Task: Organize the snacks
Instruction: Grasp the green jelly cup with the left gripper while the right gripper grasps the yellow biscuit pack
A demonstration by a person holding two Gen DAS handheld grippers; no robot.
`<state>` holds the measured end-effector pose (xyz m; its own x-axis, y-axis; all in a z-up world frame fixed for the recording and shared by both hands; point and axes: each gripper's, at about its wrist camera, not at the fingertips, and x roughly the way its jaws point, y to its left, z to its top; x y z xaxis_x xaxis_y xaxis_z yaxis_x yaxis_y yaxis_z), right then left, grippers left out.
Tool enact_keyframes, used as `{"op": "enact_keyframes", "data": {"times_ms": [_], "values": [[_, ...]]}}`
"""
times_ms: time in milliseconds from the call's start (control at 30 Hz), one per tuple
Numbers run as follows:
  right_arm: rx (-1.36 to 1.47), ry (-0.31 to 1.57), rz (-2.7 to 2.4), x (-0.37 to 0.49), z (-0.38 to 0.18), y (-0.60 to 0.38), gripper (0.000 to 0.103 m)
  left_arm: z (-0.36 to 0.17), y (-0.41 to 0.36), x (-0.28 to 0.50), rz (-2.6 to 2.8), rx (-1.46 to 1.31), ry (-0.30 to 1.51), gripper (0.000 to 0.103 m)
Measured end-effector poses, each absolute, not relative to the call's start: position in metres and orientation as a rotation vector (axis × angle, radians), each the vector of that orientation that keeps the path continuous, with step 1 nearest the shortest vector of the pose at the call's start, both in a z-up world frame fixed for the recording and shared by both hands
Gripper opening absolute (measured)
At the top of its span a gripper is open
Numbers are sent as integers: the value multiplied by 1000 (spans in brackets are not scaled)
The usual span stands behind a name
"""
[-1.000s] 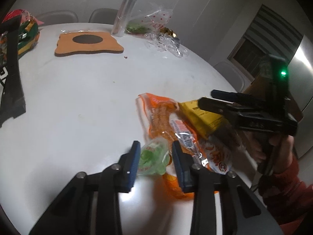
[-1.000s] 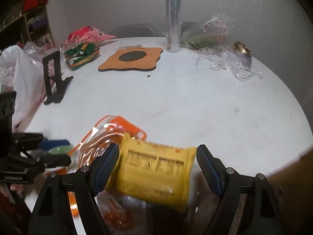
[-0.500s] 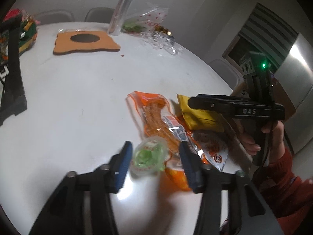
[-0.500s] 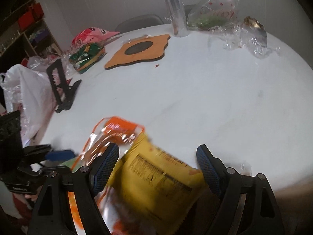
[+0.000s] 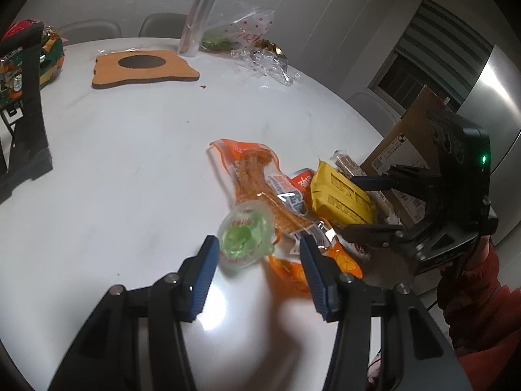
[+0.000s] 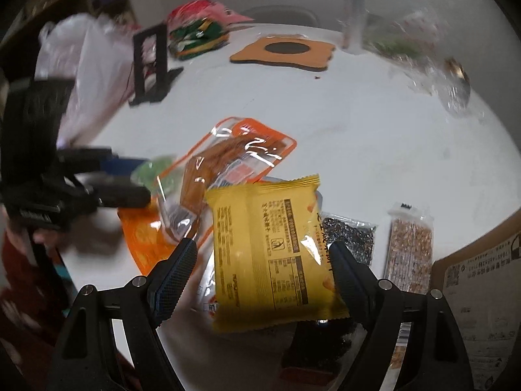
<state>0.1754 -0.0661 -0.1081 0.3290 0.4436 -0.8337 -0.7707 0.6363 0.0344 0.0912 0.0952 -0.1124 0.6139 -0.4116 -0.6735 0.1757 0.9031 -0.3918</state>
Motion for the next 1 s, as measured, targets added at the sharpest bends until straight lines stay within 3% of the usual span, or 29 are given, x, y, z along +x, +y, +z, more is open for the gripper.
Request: {"op": "enact_keyframes", "data": {"times_ms": [133,200,233,600,800,967,1000], "values": [[-452,910,791,176,-113,-61,79,-112,95,88,-342,-288,835,48],[-449,904,778,176,-111,-60,68,-111,96,85,-333,-282,829,48],[-453,902,769,177,-110,-60,68,-111,98,84,-330,-281,827,47],[-432,895,747,177,-110,-66,68,-113,91,84,-264,-159,840,23],[-430,892,762,176,-111,-67,68,-114,87,94,-246,-139,853,24],[-431,890,766,176,-111,-66,68,-113,80,104,-206,-93,865,35],[-433,889,766,176,-111,-66,68,-113,79,107,-190,-83,867,44]]}}
